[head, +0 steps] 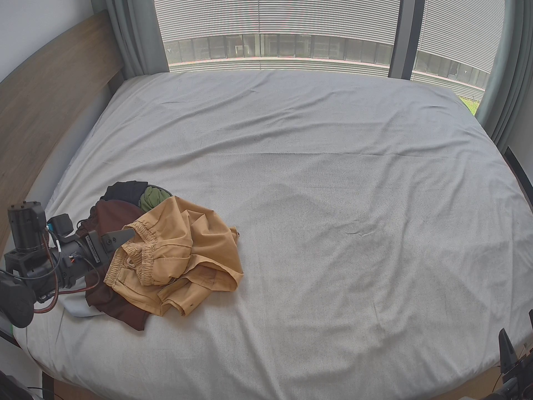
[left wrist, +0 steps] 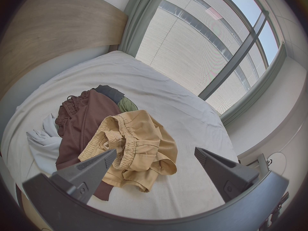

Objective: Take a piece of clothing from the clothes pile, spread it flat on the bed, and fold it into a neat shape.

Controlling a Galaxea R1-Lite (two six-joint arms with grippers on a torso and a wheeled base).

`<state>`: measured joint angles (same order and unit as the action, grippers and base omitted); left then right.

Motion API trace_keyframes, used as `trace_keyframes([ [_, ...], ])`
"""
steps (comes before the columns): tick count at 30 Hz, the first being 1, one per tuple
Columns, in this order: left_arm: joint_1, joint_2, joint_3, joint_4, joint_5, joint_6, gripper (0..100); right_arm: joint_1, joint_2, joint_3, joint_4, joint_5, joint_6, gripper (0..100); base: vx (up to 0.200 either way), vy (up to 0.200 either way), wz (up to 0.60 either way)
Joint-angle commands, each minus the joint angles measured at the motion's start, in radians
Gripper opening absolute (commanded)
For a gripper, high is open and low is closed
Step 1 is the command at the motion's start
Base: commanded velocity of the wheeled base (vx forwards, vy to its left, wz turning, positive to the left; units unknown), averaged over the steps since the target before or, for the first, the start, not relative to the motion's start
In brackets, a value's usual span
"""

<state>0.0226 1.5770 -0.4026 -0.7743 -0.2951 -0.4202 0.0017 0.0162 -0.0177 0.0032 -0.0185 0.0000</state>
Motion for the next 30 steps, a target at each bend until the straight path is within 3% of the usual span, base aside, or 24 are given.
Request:
trace_keyframes([
  [1, 0.0, 0.138, -0.004, -0.076, -0.001, 0.001, 100, 0.0, -0.012, 0.018, 0.0, 0.0, 0.0, 100, 0.0, 0.0, 0.0],
  [30, -0.001, 0.454, -0.058, -0.293, 0.002, 0.035, 100, 0.0, -0.012, 0.018, -0.002, -0.003, 0.009, 100, 0.0, 0.0, 0.0],
])
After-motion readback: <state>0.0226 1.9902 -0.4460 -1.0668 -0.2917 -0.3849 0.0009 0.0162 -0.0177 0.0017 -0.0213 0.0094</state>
